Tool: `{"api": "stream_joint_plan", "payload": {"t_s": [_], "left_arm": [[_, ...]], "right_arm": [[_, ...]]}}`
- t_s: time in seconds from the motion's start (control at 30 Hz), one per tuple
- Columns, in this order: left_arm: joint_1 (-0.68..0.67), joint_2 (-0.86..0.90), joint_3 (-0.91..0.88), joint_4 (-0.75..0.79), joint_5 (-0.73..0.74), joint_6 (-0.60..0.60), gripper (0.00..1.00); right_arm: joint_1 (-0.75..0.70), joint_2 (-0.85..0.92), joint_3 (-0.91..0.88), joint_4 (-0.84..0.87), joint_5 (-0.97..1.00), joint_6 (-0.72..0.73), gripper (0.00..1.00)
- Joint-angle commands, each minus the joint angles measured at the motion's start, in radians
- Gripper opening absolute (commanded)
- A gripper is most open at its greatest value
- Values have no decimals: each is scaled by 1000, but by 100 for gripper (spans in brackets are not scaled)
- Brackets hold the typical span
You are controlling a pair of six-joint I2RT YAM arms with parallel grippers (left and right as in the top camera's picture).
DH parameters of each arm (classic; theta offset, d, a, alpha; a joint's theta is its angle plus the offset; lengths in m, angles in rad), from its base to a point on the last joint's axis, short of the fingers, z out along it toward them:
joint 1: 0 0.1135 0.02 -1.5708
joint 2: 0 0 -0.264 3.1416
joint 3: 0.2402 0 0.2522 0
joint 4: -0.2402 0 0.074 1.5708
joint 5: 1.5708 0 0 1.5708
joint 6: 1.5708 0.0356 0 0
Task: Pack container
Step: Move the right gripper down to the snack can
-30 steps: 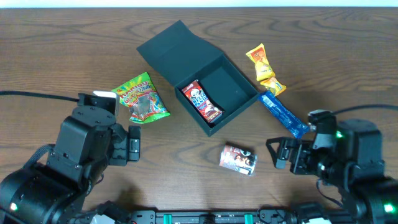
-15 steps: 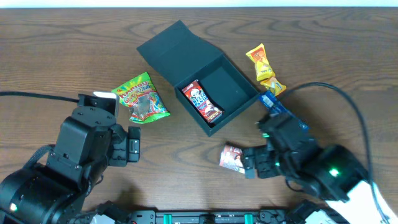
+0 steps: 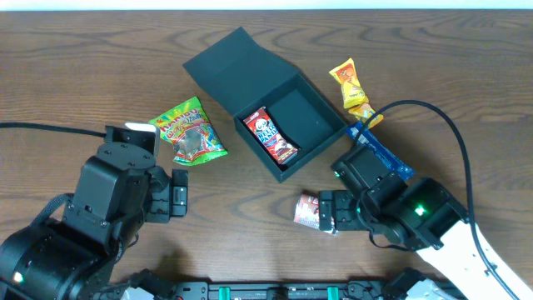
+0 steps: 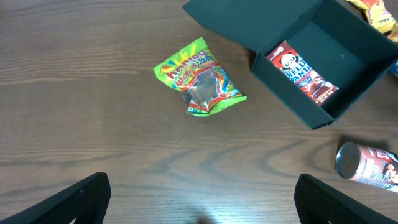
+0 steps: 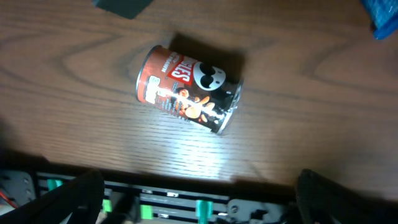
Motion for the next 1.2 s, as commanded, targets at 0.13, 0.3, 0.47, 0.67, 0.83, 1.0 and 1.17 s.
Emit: {"api": "stream_joint_plan", "payload": {"t_s": [0.13, 0.3, 0.47, 0.67, 0.83, 1.0, 1.17], "left_arm": [[7, -4, 0, -3, -4, 22, 95], [7, -4, 0, -3, -4, 22, 95], [7, -4, 0, -3, -4, 22, 95], [7, -4, 0, -3, -4, 22, 95], [7, -4, 0, -3, -4, 22, 95], [7, -4, 0, -3, -4, 22, 95], [7, -4, 0, -3, -4, 21, 95]], "right_arm": [[8, 3, 16, -2, -20, 320, 99], [14, 3, 0, 1, -39, 789, 99], [18, 4, -64, 105, -7, 1215, 99], [21, 35, -260, 441, -65, 1347, 99], [14, 80, -374, 593, -64, 1347, 99], [13, 87, -389, 561, -82, 1347, 99], [12, 89, -389, 522, -41, 1347, 99]]}}
